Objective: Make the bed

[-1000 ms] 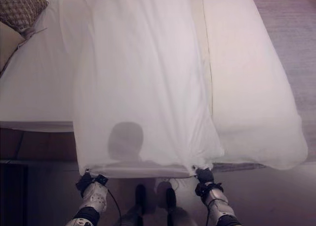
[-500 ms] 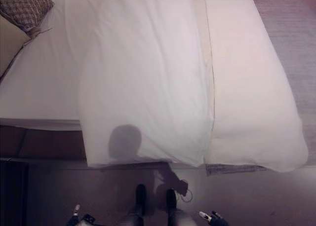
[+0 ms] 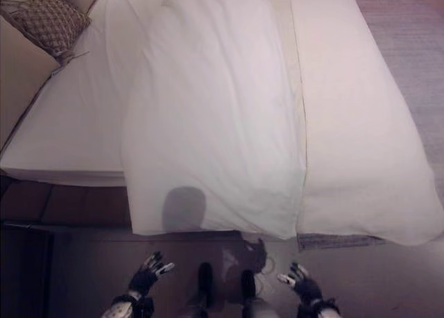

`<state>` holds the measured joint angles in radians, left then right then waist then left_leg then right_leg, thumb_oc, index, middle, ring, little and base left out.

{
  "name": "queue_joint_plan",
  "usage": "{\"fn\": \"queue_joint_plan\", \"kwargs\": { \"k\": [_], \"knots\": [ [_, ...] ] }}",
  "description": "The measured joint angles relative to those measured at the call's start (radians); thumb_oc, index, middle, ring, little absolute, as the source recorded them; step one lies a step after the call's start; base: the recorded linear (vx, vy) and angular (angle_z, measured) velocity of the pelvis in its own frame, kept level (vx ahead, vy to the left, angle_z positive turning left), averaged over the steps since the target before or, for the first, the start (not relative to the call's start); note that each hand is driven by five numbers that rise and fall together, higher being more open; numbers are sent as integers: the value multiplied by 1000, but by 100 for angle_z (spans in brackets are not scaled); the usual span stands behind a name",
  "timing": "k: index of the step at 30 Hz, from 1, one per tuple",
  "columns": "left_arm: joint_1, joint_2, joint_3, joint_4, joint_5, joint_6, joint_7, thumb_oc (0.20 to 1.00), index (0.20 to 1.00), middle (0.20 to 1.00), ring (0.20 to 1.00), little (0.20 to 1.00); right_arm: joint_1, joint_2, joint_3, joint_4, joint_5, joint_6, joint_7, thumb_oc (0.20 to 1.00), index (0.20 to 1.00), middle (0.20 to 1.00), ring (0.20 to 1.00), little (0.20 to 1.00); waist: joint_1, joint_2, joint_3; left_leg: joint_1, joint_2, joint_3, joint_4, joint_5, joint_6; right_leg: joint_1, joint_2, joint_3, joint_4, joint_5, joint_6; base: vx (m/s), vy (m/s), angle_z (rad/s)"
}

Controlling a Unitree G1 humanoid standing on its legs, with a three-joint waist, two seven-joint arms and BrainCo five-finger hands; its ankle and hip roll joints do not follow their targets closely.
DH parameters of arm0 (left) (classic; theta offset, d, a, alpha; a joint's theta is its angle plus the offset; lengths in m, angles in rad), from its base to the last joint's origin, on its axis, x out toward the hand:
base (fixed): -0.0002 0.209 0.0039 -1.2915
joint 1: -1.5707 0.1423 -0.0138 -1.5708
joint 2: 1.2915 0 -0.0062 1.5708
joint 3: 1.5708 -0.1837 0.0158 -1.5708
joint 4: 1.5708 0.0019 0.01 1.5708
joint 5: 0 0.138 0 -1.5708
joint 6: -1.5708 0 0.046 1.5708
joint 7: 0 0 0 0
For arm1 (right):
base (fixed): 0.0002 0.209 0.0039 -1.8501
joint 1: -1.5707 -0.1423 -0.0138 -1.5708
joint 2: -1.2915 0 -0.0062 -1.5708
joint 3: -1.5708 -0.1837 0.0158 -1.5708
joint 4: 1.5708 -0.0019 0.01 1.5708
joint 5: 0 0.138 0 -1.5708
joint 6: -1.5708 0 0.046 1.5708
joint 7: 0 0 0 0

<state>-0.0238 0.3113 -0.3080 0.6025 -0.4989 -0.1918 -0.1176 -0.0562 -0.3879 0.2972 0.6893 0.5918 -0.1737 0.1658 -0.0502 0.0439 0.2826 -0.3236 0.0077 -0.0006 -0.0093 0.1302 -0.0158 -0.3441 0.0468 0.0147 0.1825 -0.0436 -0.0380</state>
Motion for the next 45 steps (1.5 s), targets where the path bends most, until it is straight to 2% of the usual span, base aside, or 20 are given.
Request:
{"fn": "queue_joint_plan", "kwargs": {
  "k": [2,6,10,13,18,22,27,30,33,37,41,45],
  "knots": [
    [-46,21,-56,-39,-27,-1,-39,1000,1000,1000,1000,1000,-60,-31,61,-78,0,-1,21,1000,1000,1000,1000,1000,-7,-1,0,-26,-1,0,5,7,0,-34,0,0,21,-1,1,-81,-19,0],
    [-250,6,-109,-26,-38,-1,-79,1000,1000,1000,1000,1000,-279,-8,121,-45,10,-17,49,1000,1000,1000,1000,1000,-12,-3,0,-94,-4,-3,27,25,-1,-113,0,-3,71,-4,6,-122,-18,1],
    [-427,11,-158,-5,-37,-13,-67,1000,1000,1000,1000,1000,-445,19,192,-1,17,-17,48,1000,1000,1000,1000,1000,-9,-5,19,-187,-14,-6,100,20,-7,-211,1,-11,155,-20,17,-124,-17,4],
    [-526,15,-187,30,-35,-19,-49,1000,1000,1000,1000,1000,-525,22,229,30,32,-15,59,1000,1000,1000,1000,1000,-11,-6,45,-243,-17,-15,136,12,-18,-276,-14,-17,217,-40,6,-85,13,15],
    [-750,58,-217,105,-31,-34,1,1000,1000,1000,1000,1000,-736,7,273,112,68,6,67,1000,1000,1000,1000,1000,-14,-19,114,-441,-44,-27,304,-16,-24,-466,-35,-27,379,-68,-4,-94,41,9],
    [-915,82,-222,210,-24,-39,61,1000,1000,1000,1000,1000,-928,19,291,220,134,25,64,1000,1000,1000,1000,1000,-14,-30,159,-591,-38,-28,471,-65,-19,-592,-34,-27,488,-86,-8,-28,20,-3],
    [-1038,109,-230,315,-26,-47,85,1000,1000,1000,1000,1000,-1075,25,315,322,221,37,79,1000,1000,1000,1000,1000,-9,-31,168,-698,-42,-27,588,-98,-6,-685,-39,-26,577,-104,0,-7,16,-1],
    [-1065,109,-228,336,-31,-51,91,1000,1000,1000,1000,1000,-1103,22,308,348,247,44,78,1000,1000,1000,1000,1000,-8,-32,168,-726,-44,-27,620,-107,-3,-709,-41,-26,602,-110,2,0,0,0],
    [-1146,123,-230,459,-37,-48,90,1000,1000,1000,1000,1000,-1189,33,308,463,265,53,56,1000,1000,1000,1000,1000,-5,-34,167,-770,-45,-24,668,-118,1,-749,-45,-27,638,-114,5,6,5,-3],
    [-1190,154,-228,496,-44,-35,99,1000,1000,1000,1000,1000,-1226,0,302,484,261,59,24,1000,1000,1000,1000,1000,-9,-34,167,-807,-47,-22,688,-120,4,-784,-47,-27,659,-115,8,3,-2,-1],
    [-1223,172,-208,562,-25,-7,133,1000,1000,1000,1000,1000,-1238,-31,299,536,231,75,8,1000,1000,1000,1000,1000,-13,-34,167,-802,-47,-22,682,-120,5,-779,-49,-28,657,-116,8,0,0,0],
    [-1217,179,-157,609,2,31,204,1000,1000,1000,1000,1000,-1214,-54,240,567,213,87,-37,1000,1000,1000,1000,1000,-18,-34,167,-763,-45,-19,641,-112,10,-742,-51,-29,624,-111,7,13,-37,2]
  ]
}}
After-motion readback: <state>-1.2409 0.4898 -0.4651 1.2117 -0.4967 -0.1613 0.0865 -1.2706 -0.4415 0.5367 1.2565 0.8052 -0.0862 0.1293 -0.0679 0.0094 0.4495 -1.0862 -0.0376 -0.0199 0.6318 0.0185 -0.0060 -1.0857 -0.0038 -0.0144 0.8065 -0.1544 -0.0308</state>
